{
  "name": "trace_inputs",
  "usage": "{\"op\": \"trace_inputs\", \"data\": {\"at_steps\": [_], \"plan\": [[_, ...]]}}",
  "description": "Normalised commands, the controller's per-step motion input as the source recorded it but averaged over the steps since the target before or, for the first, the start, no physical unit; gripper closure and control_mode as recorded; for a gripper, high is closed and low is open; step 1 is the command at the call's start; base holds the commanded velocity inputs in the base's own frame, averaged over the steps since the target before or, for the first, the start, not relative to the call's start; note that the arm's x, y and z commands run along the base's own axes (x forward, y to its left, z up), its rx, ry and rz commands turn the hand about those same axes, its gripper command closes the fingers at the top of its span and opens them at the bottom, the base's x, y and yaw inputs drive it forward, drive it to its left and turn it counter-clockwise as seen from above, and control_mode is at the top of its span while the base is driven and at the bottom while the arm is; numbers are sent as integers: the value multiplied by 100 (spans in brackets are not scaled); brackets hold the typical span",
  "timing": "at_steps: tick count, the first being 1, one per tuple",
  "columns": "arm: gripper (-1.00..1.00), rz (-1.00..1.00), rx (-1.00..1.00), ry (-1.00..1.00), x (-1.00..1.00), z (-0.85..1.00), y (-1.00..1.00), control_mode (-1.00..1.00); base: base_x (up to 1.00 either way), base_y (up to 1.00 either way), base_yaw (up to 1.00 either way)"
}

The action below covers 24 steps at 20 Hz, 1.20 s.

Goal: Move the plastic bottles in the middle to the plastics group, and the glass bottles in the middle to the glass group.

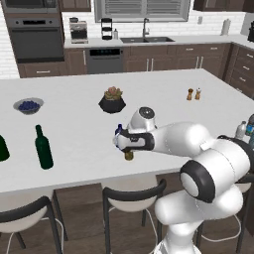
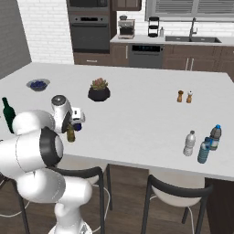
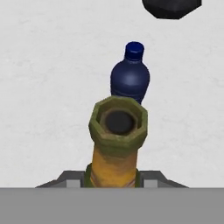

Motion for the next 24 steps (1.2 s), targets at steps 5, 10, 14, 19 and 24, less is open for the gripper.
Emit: {"op": "trace_inputs", "data": {"at_steps": [5, 10, 14, 19, 24], "plan": [[100, 1, 0, -6, -39, 26, 52, -100, 0, 0, 0], [100, 9, 0, -1, -8, 11, 69, -100, 0, 0, 0], [100, 12, 0, 0, 0, 6, 81, -100, 0, 0, 0], [100, 16, 0, 0, 2, 0, 78, -100, 0, 0, 0], [100, 13, 0, 0, 18, 0, 67, -100, 0, 0, 0]]}}
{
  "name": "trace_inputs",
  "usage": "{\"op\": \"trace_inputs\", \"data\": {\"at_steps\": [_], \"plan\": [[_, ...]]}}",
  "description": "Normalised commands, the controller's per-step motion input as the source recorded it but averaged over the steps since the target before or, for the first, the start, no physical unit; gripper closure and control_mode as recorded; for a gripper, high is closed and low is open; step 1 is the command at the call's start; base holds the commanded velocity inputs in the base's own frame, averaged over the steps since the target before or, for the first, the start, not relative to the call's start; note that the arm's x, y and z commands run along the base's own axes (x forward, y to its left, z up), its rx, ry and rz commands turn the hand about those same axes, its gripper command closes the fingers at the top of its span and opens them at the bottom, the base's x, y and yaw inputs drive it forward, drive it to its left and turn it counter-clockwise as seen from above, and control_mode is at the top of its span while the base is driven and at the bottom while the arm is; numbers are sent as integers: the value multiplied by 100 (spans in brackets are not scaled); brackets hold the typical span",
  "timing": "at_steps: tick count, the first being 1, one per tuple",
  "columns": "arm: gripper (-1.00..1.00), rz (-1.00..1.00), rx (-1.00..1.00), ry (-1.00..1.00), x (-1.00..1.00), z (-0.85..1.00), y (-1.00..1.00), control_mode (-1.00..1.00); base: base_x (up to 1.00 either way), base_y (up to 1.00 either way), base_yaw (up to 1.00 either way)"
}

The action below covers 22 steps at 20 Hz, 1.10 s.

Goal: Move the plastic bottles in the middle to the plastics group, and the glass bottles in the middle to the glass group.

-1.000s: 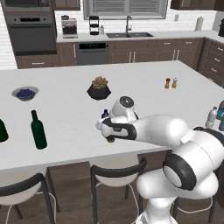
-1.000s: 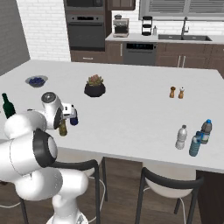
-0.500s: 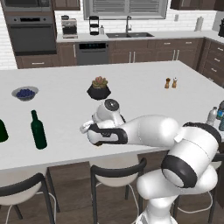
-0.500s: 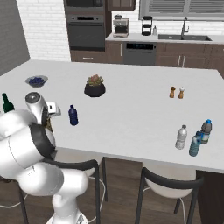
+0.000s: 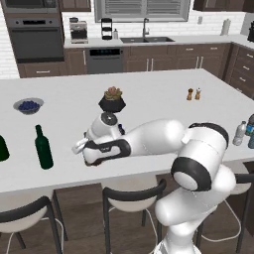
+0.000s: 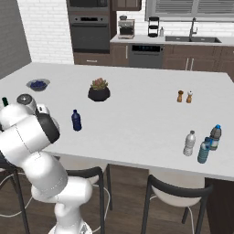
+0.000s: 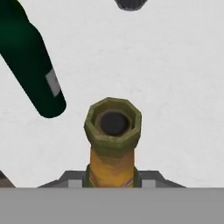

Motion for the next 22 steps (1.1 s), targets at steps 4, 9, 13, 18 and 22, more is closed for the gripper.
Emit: {"op": "trace_inputs", "data": {"at_steps": [4, 9, 13, 18, 22], "plan": [[100, 8, 0, 0, 20, 0, 59, -100, 0, 0, 0], [100, 8, 0, 0, 12, 0, 53, -100, 0, 0, 0], [100, 9, 0, 0, 11, -1, 43, -100, 0, 0, 0], [100, 8, 0, 0, 8, 0, 22, -100, 0, 0, 0], [100, 6, 2, 0, 5, -3, 15, -100, 0, 0, 0]]}}
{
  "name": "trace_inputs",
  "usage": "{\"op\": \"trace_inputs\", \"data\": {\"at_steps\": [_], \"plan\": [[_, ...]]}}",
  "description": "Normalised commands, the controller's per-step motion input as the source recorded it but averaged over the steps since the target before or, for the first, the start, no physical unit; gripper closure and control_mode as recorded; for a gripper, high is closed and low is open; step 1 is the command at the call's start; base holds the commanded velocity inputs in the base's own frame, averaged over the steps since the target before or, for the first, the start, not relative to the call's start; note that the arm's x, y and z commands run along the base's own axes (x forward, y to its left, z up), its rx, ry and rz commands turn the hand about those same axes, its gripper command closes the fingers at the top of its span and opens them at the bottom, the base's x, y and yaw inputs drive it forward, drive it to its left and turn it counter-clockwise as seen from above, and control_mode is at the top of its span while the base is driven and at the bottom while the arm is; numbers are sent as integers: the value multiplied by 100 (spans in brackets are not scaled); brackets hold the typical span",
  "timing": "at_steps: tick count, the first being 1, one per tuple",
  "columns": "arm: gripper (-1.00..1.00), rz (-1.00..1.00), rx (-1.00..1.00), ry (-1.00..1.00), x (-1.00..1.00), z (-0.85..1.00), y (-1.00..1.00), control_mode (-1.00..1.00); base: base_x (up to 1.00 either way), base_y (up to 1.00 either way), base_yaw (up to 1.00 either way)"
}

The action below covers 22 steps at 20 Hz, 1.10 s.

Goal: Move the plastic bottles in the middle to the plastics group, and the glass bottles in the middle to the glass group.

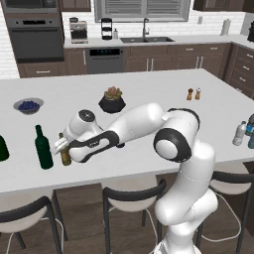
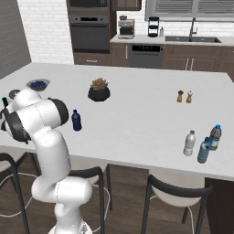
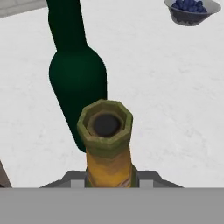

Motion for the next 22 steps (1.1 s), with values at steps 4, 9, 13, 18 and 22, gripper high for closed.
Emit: {"op": "trace_inputs", "data": {"at_steps": [4, 9, 13, 18, 22], "plan": [[100, 5, 4, 0, 5, -2, 3, -100, 0, 0, 0], [100, 3, 4, 0, 6, -23, 6, -100, 0, 0, 0], [100, 2, 1, 0, 0, -27, 0, -100, 0, 0, 0], [100, 1, 0, 0, 0, -18, 0, -100, 0, 0, 0], [100, 2, 3, 0, 2, -3, 0, -100, 0, 0, 0]]}}
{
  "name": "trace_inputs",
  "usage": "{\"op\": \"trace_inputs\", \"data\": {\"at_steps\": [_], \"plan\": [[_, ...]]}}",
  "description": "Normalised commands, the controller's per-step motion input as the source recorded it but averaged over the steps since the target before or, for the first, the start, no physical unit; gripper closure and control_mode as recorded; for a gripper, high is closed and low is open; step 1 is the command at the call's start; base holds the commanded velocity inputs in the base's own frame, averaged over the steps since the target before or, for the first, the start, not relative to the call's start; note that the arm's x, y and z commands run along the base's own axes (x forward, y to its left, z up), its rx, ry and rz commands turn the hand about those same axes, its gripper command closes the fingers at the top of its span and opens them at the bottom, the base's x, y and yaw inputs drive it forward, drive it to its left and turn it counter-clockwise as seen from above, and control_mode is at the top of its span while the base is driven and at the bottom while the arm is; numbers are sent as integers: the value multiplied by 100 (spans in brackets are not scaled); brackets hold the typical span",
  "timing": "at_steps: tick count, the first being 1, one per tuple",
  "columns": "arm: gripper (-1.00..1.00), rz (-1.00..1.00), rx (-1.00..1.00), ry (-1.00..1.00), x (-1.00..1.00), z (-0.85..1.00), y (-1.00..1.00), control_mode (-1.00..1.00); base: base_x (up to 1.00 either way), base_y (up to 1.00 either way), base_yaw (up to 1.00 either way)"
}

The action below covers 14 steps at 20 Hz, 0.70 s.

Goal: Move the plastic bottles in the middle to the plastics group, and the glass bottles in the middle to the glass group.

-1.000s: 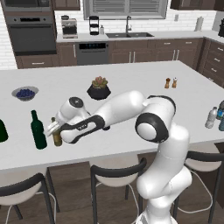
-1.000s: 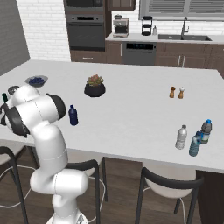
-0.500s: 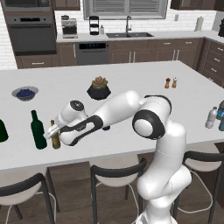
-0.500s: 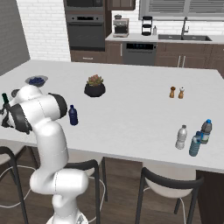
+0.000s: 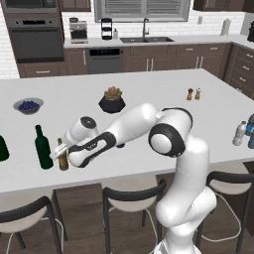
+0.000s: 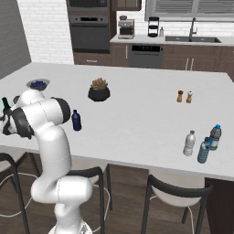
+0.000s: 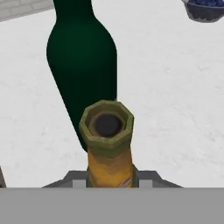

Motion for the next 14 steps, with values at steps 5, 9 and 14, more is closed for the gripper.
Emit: {"op": "trace_inputs", "data": {"at_steps": [5, 9, 14], "plan": [[100, 2, 7, 0, 22, -2, 1, -100, 0, 0, 0], [100, 1, 2, 0, 4, -19, 0, -100, 0, 0, 0], [100, 0, 0, 0, 0, -34, 0, -100, 0, 0, 0]]}}
